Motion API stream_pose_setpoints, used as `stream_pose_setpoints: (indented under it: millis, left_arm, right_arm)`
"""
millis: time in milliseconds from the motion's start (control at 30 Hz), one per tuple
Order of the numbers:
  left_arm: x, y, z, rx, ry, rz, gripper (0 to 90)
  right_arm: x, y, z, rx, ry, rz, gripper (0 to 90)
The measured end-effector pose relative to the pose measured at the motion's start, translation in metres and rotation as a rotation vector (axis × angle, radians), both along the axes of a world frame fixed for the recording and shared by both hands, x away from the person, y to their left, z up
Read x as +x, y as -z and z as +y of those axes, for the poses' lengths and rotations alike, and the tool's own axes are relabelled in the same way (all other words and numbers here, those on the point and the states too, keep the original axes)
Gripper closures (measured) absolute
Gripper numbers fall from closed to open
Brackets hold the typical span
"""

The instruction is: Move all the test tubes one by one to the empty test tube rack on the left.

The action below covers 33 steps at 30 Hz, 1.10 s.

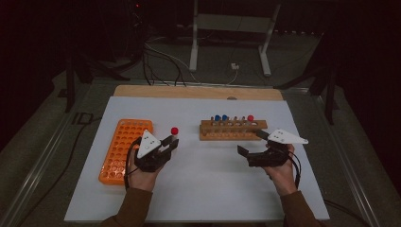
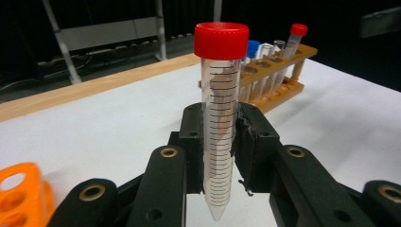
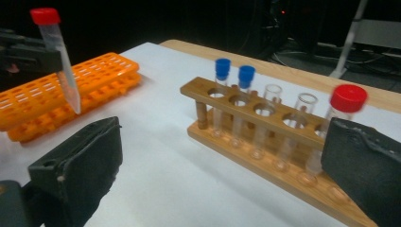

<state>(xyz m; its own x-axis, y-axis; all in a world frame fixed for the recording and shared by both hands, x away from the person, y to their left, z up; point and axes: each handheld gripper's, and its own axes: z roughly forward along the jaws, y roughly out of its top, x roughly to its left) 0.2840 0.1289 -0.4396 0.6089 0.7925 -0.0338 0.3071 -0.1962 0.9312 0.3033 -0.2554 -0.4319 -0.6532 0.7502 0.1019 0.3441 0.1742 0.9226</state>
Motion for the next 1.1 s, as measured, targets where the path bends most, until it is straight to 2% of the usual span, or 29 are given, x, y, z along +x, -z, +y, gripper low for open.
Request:
stream_pose_setpoints:
  millis: [367,633,933,1100]
  left_arm:
    - [-0.005,0.001,0.040,0.010,-0.068,0.002,74.2]
    - [-0.005,0.000,0.069,-0.009,-0.121,-0.005,74.1]
    - [0.010,0.004,0.080,-0.015,-0.156,-0.028,74.0]
    - [0.021,0.010,0.083,0.009,-0.184,-0.021,74.1]
  right_arm:
    - [-0.008,0.006,-0.017,-0.021,0.039,-0.002,0.2]
    - [-0.010,0.009,-0.026,-0.021,0.054,0.002,0.2]
    - [-0.011,0.009,-0.026,-0.017,0.055,0.003,0.2]
    - [-0.011,0.009,-0.027,-0.016,0.053,0.001,0.2]
